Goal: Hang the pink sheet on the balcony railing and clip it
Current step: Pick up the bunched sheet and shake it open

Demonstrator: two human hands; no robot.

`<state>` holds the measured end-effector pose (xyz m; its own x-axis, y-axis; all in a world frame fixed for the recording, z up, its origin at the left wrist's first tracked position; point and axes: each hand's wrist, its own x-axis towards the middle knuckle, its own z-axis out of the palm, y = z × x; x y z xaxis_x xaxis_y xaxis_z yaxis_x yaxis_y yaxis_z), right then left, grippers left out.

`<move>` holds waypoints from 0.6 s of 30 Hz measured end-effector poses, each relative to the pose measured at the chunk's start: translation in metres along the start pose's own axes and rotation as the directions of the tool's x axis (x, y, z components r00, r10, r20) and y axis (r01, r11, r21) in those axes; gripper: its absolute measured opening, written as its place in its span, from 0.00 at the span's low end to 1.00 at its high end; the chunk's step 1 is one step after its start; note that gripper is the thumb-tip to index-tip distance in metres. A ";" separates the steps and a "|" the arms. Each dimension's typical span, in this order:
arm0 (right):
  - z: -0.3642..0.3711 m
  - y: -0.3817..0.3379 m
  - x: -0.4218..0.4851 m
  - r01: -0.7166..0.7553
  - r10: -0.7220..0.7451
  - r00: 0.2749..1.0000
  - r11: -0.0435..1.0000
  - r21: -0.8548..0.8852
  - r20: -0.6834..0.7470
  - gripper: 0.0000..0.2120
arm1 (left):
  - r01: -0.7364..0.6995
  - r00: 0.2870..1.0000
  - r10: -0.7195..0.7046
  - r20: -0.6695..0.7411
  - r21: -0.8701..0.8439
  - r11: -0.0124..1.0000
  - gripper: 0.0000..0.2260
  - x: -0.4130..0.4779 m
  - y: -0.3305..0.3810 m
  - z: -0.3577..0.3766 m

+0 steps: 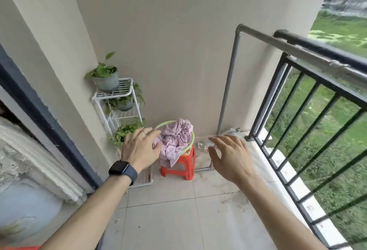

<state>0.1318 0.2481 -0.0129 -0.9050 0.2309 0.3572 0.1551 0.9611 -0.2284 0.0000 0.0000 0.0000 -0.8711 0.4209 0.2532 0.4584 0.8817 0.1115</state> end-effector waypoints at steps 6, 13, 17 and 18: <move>0.060 0.013 0.109 -0.046 0.045 0.998 0.999 0.020 0.047 0.18 | 0.001 0.996 0.003 0.094 -0.041 0.999 0.18 0.112 -0.021 0.050; 0.164 0.046 0.237 -0.049 0.043 0.997 0.995 0.088 0.068 0.16 | 0.050 0.991 -0.042 0.129 -0.058 0.997 0.17 0.243 -0.049 0.139; 0.216 0.068 0.298 -0.086 0.062 0.984 0.986 0.143 0.166 0.17 | 0.127 0.967 -0.102 0.234 -0.092 0.988 0.17 0.305 -0.055 0.188; 0.226 0.072 0.309 -0.090 0.063 0.979 0.987 0.135 0.194 0.18 | 0.150 0.957 -0.117 0.266 -0.108 0.983 0.17 0.315 -0.055 0.199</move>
<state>-0.2259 0.3542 -0.1239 -0.9530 0.2573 0.1596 0.1812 0.9070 -0.3803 -0.3348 0.1268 -0.1175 -0.9340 0.3563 -0.0261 0.3388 0.9066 0.2516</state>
